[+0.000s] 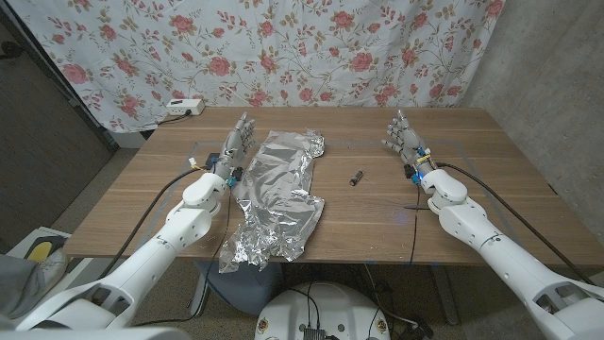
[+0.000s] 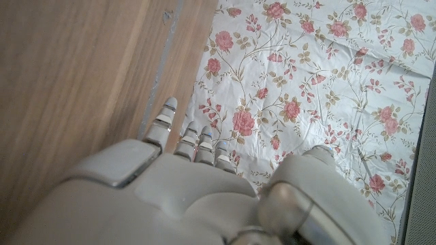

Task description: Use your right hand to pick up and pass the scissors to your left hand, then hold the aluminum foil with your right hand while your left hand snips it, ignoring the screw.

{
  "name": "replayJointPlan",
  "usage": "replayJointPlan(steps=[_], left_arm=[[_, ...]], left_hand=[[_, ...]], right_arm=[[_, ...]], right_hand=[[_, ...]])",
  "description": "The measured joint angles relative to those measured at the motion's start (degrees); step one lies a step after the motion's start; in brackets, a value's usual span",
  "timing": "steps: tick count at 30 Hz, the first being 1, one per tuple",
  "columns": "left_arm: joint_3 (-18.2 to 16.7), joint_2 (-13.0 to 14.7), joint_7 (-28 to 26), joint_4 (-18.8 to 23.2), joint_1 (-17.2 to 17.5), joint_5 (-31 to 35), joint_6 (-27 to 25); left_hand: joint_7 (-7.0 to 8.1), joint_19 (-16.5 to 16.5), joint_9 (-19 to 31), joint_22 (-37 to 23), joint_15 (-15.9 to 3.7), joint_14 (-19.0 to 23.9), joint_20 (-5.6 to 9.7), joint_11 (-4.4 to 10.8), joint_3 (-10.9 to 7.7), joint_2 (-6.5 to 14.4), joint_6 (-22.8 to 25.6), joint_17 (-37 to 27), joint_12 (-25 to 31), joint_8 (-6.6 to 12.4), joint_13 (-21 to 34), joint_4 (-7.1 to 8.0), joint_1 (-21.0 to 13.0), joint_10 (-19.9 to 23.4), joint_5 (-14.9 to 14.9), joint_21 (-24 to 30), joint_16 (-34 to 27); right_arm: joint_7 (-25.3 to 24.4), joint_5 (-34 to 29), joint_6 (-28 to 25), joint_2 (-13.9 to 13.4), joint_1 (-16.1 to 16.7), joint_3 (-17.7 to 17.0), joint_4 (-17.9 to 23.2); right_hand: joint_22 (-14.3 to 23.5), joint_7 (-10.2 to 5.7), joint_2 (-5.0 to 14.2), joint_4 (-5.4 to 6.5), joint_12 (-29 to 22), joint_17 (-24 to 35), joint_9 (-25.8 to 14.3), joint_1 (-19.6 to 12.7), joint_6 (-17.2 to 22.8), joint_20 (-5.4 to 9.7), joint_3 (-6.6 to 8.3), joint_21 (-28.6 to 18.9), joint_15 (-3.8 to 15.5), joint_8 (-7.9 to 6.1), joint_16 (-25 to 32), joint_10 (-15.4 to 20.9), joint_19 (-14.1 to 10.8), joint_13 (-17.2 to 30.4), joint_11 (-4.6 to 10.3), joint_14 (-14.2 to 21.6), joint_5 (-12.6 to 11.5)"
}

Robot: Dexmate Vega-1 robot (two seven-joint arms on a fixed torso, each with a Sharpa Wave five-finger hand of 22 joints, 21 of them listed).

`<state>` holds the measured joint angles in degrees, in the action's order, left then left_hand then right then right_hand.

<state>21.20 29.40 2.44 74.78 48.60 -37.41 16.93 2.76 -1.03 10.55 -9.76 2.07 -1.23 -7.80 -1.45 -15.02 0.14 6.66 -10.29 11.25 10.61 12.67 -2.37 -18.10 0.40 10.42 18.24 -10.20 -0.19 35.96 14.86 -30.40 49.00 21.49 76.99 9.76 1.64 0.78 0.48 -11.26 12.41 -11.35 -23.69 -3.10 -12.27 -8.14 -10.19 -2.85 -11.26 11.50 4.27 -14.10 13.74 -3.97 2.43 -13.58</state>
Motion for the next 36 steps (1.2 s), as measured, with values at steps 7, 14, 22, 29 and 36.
replayJointPlan(steps=[7,14,22,29,36], left_arm=[[0.0,0.0,0.4,0.1,0.3,-0.2,0.4],[-0.2,0.0,0.7,0.3,0.8,-0.4,1.5],[-0.5,0.0,1.4,0.0,1.0,-0.7,2.2],[-0.1,0.6,1.9,-0.1,1.0,0.2,2.5],[0.8,0.9,1.9,0.3,0.7,1.7,2.6]], left_hand=[[0.00,0.0,0.0,0.0,-0.01,0.0,0.00,0.00,0.00,0.0,0.0,0.0,0.1,-0.01,-0.1,0.00,0.0,0.0,0.0,0.0,0.0],[0.00,0.0,0.0,0.0,-0.01,0.0,0.01,0.01,-0.24,0.3,0.0,0.0,0.2,-0.02,-0.2,-0.24,-0.3,0.0,0.0,0.0,0.0],[0.00,0.0,0.0,0.0,0.42,-0.4,0.01,-0.18,-0.40,0.3,0.0,0.0,0.2,-0.02,-0.2,-0.40,-0.3,-0.2,0.0,-0.3,0.0],[0.21,-0.3,0.0,0.0,0.69,-1.4,0.33,-0.19,-0.48,0.6,-0.2,0.0,0.2,-0.02,-0.4,-0.48,-0.6,-1.3,0.0,-0.7,0.0],[0.21,-0.3,0.0,0.0,0.68,-1.4,0.33,-0.19,-0.48,0.6,-0.2,0.0,0.2,-0.02,-0.4,-0.48,-0.6,-1.3,0.0,-1.2,0.0]], right_arm=[[-1.0,-0.4,-1.1,-0.7,0.6,0.0,1.6],[-1.6,-1.0,-1.5,-1.4,1.2,0.0,3.1],[-2.8,-2.3,-1.5,-2.1,2.0,0.0,4.9],[-3.5,-3.9,-1.2,-3.4,2.7,0.1,6.4],[-4.8,-6.6,-1.8,-5.9,3.6,-0.2,8.6]], right_hand=[[0.0,0.00,0.30,0.00,0.0,0.0,0.0,-0.3,0.0,0.00,0.00,0.0,-0.25,0.00,0.0,0.0,0.0,-0.2,0.00,-0.3,0.0],[-0.2,2.58,1.13,-1.22,-0.9,-0.2,0.1,-3.0,0.7,2.57,1.22,-0.5,2.04,-0.61,0.3,2.8,-1.1,-0.7,0.11,0.2,0.0],[-0.2,3.01,1.59,-1.77,-0.9,-0.4,0.2,-4.0,1.2,3.92,1.76,-0.5,2.79,-0.84,0.4,3.4,-1.2,-0.8,0.16,0.5,0.3],[-0.2,3.87,1.66,-2.89,-1.3,-0.7,0.2,-5.9,2.8,5.54,2.25,-0.5,3.19,-1.05,0.4,5.3,-2.9,-1.1,-0.07,0.9,0.3],[-0.2,4.72,2.04,-4.08,-2.8,-1.0,0.2,-7.9,4.8,6.05,3.12,-0.5,4.36,-1.50,0.8,8.8,-3.4,-1.1,0.01,2.9,0.8]])
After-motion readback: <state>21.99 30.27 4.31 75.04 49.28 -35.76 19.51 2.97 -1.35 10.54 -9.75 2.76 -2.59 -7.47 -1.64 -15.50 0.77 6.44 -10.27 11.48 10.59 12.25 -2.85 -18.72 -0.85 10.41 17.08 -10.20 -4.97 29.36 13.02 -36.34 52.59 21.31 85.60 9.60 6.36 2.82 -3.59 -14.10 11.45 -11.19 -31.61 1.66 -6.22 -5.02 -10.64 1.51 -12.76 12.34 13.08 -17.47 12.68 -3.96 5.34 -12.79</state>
